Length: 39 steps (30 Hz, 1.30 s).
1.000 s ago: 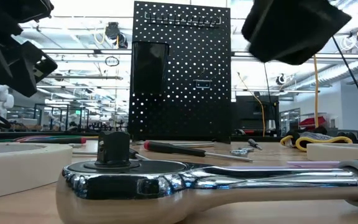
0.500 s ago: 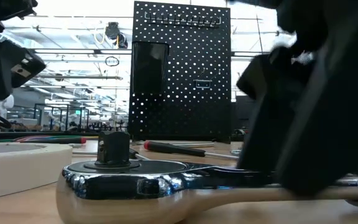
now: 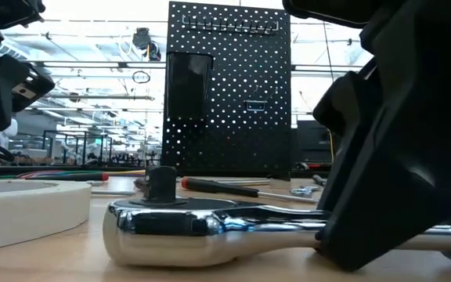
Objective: Hang tools onto peg board
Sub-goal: Put the ratchet wrench into the peg board
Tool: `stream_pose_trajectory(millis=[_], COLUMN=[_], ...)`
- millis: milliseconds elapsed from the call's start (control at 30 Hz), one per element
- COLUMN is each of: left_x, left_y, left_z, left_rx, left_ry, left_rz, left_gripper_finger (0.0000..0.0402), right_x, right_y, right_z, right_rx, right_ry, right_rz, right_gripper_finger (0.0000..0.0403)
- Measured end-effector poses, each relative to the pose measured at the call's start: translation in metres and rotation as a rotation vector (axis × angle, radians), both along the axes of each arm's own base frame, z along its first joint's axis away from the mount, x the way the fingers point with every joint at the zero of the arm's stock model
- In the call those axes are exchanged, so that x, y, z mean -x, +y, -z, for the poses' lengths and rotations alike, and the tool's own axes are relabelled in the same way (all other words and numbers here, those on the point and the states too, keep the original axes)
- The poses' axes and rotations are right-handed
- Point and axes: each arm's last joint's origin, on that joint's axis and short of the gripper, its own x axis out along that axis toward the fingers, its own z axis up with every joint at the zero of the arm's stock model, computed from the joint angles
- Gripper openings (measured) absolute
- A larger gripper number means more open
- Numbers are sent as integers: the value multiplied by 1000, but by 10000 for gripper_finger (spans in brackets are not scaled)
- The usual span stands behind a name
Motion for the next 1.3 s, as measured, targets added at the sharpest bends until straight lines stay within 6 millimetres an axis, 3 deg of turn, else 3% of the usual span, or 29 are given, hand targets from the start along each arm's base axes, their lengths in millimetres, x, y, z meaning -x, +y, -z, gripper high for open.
stream_pose_trajectory(millis=[200,400,667,867,1100,1300], left_x=[0,4,5,14,13,11], left_y=[3,17,47,72,66,63], left_z=[-7,-26,-56,-82,-109,-118], left_rx=[-21,-85,-110,-105,109,175], left_ry=[-58,-173,-319,-465,-651,-737], left_rz=[-44,-109,-196,-322,-119,-111], left_gripper_finger=[143,143,143,143,143,143], right_x=[2,1,0,-12,-39,-50], right_y=[-7,-22,-63,-93,-112,-127], right_z=[-26,-61,-120,-152,-178,-198], right_rx=[-19,7,254,295,161,105], right_ry=[-21,-102,-307,-430,-665,-873], right_rz=[13,61,199,237,77,42], right_gripper_finger=[35,35,35,35,35,35])
